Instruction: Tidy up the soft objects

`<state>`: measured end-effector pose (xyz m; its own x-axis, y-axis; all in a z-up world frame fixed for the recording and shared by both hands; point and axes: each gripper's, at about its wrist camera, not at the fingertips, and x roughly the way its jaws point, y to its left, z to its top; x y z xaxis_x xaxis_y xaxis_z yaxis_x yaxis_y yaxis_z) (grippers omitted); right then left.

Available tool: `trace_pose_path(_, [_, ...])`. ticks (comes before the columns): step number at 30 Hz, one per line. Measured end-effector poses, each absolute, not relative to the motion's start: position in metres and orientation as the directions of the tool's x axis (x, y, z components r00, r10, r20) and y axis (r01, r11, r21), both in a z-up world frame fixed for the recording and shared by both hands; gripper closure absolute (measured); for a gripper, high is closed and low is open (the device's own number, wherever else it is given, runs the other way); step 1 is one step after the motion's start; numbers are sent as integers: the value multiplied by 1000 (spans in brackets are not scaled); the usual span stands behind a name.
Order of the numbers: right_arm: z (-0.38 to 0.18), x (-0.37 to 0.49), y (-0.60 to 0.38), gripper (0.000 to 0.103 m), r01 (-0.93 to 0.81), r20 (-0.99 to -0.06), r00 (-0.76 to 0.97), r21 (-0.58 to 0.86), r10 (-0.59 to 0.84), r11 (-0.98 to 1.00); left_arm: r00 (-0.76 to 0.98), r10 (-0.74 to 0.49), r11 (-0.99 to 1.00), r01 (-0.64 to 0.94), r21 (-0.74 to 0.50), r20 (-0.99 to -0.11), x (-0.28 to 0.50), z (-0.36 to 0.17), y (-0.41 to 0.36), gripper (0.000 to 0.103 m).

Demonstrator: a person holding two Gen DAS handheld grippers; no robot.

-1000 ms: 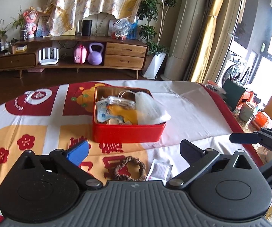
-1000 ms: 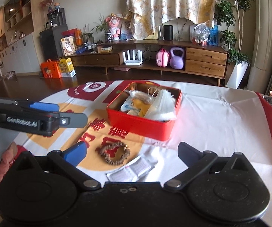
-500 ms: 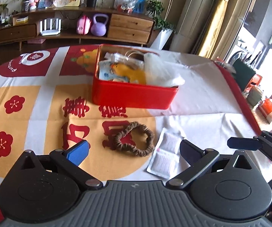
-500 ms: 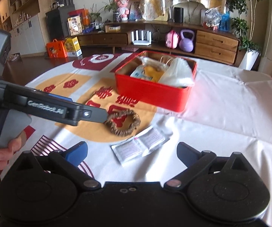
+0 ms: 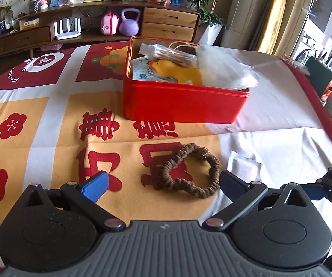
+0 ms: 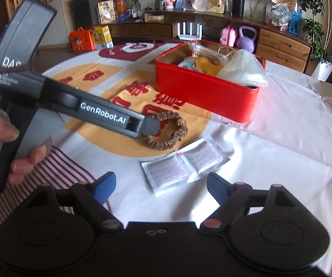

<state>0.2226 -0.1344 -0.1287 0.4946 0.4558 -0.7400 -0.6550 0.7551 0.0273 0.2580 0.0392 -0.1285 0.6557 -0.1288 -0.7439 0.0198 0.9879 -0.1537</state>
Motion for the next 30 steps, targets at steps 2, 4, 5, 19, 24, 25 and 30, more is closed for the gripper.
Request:
trace_pose_path(2, [-134,226,-133,18,-655,-745,489,31,454,755,652,-123,989,18,-147,-749,263,-133,39,0])
trace_pose_path(4, [-137,229,-131,18,-653,-745,495,20,447,757,653,-120,990,24,-138,-748,267,-137,39,1])
trace_pose_path(5, [-138,232,-131,18,-651,-745,497,19,445,759,655,-116,991,30,-128,-747,268,-138,37,1])
trace_pose_path(19, [-151,252,-129,20,-626,-738,533,-15,413,779,693,-109,986,164,9,-713,271,-144,13,52])
trace_pose_path(24, [-151,252,-129,26,-632,-725,543,-22,423,774,700,-139,978,208,13,-700,269,-144,5,71])
trace_pose_path(25, [-150,252,-129,30,-634,-724,545,-25,424,773,701,-143,979,205,6,-698,269,-144,6,75])
trace_pose_path(30, [-147,253,-133,53,-630,-713,555,-25,428,776,701,-159,979,202,-20,-695,269,-144,12,92])
